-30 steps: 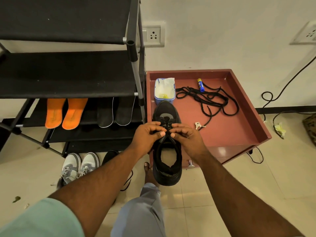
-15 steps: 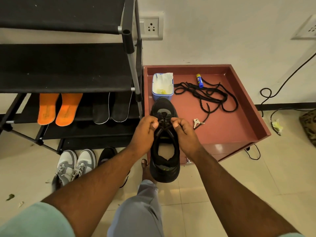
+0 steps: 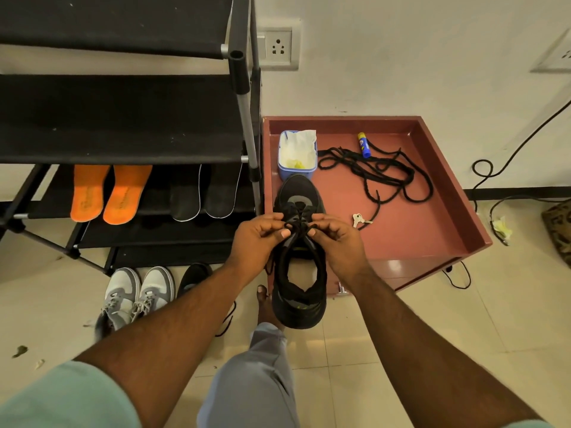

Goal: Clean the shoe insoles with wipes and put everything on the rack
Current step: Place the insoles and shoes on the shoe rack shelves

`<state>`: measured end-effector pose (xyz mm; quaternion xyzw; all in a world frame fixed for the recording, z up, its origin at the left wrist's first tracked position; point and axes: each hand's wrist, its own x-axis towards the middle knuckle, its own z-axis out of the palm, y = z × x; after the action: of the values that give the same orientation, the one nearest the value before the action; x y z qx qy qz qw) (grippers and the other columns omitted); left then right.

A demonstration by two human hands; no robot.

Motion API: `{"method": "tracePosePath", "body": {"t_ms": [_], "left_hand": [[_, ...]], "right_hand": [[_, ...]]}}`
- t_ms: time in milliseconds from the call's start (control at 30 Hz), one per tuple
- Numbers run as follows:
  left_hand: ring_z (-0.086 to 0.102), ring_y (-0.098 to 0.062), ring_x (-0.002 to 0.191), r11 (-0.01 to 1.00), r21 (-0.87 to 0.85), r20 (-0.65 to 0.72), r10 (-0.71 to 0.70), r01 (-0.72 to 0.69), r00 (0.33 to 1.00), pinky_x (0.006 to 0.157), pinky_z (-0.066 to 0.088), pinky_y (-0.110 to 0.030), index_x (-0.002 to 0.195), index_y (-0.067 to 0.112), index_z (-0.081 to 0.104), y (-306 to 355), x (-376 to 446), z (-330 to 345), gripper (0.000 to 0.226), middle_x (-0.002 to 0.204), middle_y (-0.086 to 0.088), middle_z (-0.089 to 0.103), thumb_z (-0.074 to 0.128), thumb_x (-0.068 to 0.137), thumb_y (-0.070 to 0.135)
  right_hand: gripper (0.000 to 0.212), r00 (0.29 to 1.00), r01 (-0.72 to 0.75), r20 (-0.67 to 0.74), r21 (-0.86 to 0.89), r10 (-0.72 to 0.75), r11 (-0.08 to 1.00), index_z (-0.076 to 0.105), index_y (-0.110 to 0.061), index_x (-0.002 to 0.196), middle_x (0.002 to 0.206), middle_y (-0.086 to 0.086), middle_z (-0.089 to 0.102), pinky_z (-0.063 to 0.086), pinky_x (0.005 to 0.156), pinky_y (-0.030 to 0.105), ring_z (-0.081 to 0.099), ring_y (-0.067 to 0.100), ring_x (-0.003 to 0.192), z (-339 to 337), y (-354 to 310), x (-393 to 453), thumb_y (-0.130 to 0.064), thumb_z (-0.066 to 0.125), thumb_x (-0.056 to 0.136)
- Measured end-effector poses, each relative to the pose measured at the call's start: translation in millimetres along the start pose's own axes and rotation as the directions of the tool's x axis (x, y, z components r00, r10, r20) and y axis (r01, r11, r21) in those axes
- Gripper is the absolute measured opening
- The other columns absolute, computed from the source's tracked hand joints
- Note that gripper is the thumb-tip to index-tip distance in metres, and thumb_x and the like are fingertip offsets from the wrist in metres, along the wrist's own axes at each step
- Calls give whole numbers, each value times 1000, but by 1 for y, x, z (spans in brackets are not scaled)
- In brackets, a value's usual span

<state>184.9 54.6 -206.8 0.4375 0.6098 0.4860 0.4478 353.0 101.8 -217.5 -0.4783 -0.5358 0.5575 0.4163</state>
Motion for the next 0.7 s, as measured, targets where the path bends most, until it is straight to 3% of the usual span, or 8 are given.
{"method": "tracePosePath", "body": {"t_ms": [133,233,333,400,500,700], "left_hand": [[64,-9,107,999,-30,-41,-13,12,999,92,53,-21,103,16,71,3,0,9,21,119,-3,67,62,93,0],[64,-14,103,989,-41,-93,-144,140,985,92,56,-34,109,18,64,2,2,13,17,111,-2,65,49,102,14],[63,-20,104,979,-52,-114,-203,198,973,95,54,-42,104,23,59,2,3,15,16,110,-6,64,43,104,19],[63,-21,102,981,-34,-126,-192,189,973,94,54,-40,104,20,59,3,4,14,15,108,-7,64,44,104,19],[65,-18,96,986,-39,-104,-164,161,981,87,56,-33,105,15,61,6,1,14,14,104,-8,66,48,104,17],[68,-1,95,987,-132,-42,-98,92,994,77,52,-13,113,7,69,7,-4,10,19,104,4,69,61,95,6]], "right_hand": [[17,999,5,-45,15,-4,1000,69,-17,84,111,3,63,52,92,37,61,21,104,5,4,-2,0,65,85],[21,997,19,-73,-48,-22,999,65,-24,85,113,-2,59,49,91,25,58,16,107,12,5,-3,-4,59,90],[21,989,8,-144,-47,-15,999,62,-26,91,118,0,58,47,99,34,56,16,110,21,11,-2,-6,54,92],[21,985,-8,-174,-22,4,1000,62,-27,95,118,1,60,47,99,38,57,16,110,25,14,-2,-8,53,93],[15,988,-20,-151,64,30,998,66,-17,99,114,1,63,51,93,33,61,20,108,21,10,-4,-7,57,92],[6,994,-35,-107,32,38,999,73,-10,85,118,-2,59,51,90,27,60,15,107,16,7,-4,-6,67,85]]}}
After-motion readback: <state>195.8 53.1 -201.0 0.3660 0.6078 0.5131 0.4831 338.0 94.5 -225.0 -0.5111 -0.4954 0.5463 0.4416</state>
